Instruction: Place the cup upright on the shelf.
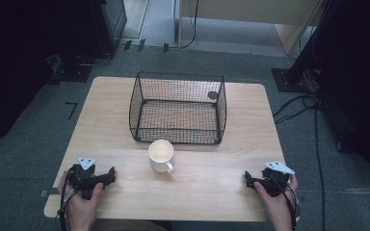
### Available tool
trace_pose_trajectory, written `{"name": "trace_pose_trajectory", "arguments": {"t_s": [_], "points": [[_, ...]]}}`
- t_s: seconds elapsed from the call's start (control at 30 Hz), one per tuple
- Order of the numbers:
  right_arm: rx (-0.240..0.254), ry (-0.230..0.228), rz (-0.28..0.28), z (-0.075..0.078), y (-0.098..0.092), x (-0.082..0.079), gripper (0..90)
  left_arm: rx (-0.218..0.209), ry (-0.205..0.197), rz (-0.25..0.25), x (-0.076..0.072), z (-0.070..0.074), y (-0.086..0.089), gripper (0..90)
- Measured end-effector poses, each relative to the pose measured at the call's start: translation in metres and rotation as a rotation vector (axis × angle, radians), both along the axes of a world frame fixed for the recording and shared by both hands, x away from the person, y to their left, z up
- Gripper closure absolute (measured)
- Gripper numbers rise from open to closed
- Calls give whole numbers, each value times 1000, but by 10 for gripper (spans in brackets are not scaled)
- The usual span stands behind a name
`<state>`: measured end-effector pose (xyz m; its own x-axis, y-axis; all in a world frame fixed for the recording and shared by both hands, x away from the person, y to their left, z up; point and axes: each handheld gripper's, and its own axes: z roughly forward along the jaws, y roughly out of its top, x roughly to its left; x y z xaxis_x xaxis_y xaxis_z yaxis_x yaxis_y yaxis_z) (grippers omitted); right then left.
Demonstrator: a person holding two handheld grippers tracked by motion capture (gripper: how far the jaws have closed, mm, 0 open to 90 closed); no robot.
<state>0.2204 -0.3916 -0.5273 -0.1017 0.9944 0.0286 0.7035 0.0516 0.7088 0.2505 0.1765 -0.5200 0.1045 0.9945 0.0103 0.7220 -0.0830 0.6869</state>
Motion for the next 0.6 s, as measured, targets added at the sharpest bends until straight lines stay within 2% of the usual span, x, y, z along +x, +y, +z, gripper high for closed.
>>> {"name": "trace_pose_trajectory", "arguments": {"t_s": [0.13, 0.23, 0.3, 0.37, 0.43, 0.6], "points": [[-2, -1, -1, 0, 4, -1, 0, 0, 0, 5, 0, 0, -1, 0], [-3, -3, 24, 0, 7, -2, 0, 0, 0, 5, 0, 0, 0, 0], [-33, -21, 51, 0, 12, -3, 0, 0, 0, 5, 0, 0, 0, 0], [-35, -17, 60, 1, 14, -3, 4, 0, 0, 5, 0, 0, 0, 0], [-44, 1, 99, 5, 20, -1, 55, 0, 0, 5, 0, 0, 0, 0], [-45, -24, 110, 11, 30, 0, 56, 0, 0, 5, 0, 0, 0, 0]]}}
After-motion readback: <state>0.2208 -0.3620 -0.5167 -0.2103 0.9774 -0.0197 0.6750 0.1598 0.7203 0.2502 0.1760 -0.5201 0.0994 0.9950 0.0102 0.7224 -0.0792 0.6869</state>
